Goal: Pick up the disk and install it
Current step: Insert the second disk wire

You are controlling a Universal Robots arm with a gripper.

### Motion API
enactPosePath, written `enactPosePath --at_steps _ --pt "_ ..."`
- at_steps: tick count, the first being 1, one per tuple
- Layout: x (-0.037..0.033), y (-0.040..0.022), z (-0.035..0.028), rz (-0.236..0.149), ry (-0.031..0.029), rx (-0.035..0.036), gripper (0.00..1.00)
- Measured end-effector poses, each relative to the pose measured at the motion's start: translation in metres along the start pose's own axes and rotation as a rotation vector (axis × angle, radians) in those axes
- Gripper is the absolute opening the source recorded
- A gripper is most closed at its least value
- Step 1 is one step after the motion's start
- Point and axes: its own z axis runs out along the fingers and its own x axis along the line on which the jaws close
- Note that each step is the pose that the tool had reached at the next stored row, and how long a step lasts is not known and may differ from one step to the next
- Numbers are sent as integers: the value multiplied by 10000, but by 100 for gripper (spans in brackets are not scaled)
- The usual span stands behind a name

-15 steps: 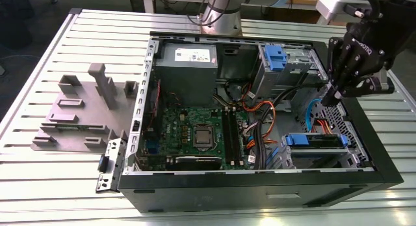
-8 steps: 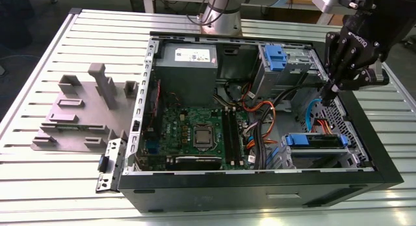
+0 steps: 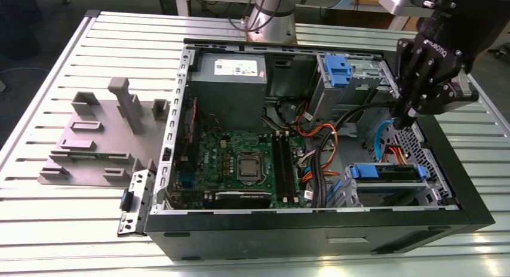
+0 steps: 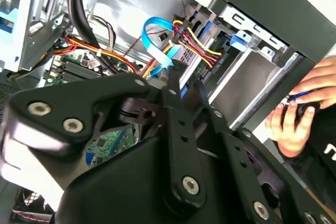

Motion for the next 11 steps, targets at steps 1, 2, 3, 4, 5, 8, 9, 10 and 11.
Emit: enactPosePath --at_steps 1,2,3,4,5,8,9,10,11 --pt "-9 0 4 -1 50 0 30" --pt "-19 0 9 -2 91 0 30" --pt "-30 1 14 -3 126 1 30" --pt "-43 1 19 -4 156 1 30" --pt "-54 1 25 -4 168 1 30" --pt "-80 1 37 -4 170 1 30" --pt "-87 1 38 -3 168 1 30" --pt "-92 1 37 -4 169 1 30" --pt "-94 1 36 -4 170 1 30"
